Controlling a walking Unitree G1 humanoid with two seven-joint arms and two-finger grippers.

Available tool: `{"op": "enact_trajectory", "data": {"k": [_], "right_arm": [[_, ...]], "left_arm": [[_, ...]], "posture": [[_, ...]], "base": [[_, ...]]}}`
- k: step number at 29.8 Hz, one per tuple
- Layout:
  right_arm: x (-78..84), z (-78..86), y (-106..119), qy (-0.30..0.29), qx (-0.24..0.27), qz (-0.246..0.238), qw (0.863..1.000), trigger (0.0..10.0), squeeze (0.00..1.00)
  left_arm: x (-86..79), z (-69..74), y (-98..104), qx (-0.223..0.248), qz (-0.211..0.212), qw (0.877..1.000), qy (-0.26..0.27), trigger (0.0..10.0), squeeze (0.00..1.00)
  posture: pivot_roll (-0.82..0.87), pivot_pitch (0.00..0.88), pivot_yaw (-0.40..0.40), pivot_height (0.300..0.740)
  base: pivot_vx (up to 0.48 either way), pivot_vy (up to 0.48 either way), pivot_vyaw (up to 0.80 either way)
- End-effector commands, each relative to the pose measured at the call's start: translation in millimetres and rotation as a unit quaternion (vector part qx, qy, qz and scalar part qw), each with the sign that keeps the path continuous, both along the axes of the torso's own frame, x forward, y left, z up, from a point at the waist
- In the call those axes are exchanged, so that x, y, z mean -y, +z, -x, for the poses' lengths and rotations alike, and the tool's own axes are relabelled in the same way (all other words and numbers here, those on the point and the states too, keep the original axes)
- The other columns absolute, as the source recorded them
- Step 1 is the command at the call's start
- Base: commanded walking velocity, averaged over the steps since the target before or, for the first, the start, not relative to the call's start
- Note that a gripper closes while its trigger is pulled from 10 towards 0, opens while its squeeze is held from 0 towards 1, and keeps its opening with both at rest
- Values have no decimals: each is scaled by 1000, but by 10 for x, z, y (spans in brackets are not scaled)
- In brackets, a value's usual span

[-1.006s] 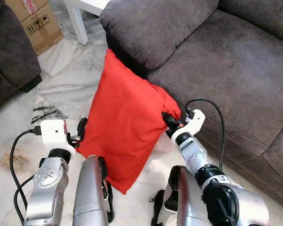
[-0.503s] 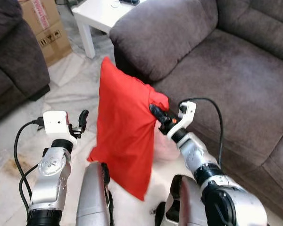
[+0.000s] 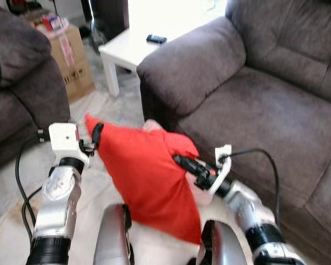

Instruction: Move the pillow to the sofa from floor

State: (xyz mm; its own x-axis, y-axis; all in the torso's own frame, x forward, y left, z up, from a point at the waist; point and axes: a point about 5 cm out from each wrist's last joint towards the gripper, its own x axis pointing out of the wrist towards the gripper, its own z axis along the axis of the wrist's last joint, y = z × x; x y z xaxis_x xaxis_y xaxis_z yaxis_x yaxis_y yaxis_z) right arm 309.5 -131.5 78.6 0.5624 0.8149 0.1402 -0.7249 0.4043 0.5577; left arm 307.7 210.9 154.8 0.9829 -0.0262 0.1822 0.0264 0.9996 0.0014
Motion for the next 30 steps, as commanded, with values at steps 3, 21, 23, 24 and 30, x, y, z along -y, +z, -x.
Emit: {"op": "enact_trajectory", "data": {"k": [3, 21, 23, 24, 30], "right_arm": [[106, 46, 35, 10, 27, 21, 999, 10000, 0], [108, 114, -128, 20, -7, 79, 997, 10000, 0], [111, 144, -159, 33, -8, 90, 995, 10000, 0], [118, 159, -175, 40, -10, 97, 994, 10000, 0], [210, 285, -301, 117, -9, 191, 975, 10000, 0]], "left_arm": [[-24, 119, -107, -31, -8, 999, -31, 10000, 0], [-298, 814, -447, -204, -106, 958, -170, 10000, 0], [-386, 839, -434, -221, -145, 948, -176, 10000, 0], [-404, 849, -429, -229, -162, 942, -183, 10000, 0], [-405, 929, -399, -283, -224, 894, -267, 10000, 0]], "posture": [[177, 73, -66, 568], [212, 87, -70, 568], [213, 86, -70, 568], [214, 88, -70, 568], [212, 99, -67, 568]], "base": [[0, 0, 0], [0, 0, 0], [0, 0, 0], [0, 0, 0], [0, 0, 0]]}}
